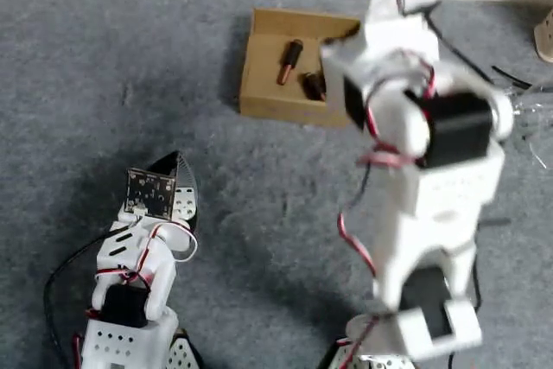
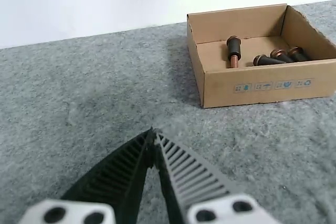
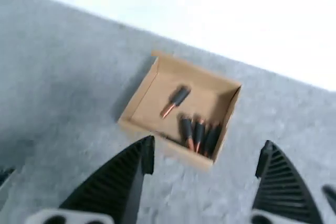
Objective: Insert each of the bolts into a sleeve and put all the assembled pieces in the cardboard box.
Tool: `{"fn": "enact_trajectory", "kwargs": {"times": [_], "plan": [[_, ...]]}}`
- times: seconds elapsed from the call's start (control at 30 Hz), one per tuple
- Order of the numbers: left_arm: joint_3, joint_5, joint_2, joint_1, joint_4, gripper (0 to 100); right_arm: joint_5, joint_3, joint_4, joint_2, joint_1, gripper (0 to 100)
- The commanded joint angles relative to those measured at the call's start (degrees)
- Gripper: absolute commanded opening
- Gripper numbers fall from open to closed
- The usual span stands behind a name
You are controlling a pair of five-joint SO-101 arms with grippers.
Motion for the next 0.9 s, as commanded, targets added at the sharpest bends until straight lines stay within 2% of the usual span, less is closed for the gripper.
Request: {"fn": "enact_trajectory", "kwargs": {"times": [0.0, 0.2, 0.6, 0.87], "plan": [[1.19, -0.35, -0.13, -0.57, -1.32, 1, -0.62, 14.46, 0.92, -12.88, -2.33, 27.8], [1.19, -0.35, -0.13, -0.66, -1.14, 1, -0.26, 38.37, -4.70, -30.64, -3.38, 27.8], [1.19, -0.35, -0.04, -0.66, -0.97, 1, -0.18, 93.41, -29.14, -69.32, -2.77, 27.8], [1.19, -0.35, -0.04, -0.66, -0.97, 1, -0.18, 117.49, -44.26, -89.80, 13.76, 27.8]]}}
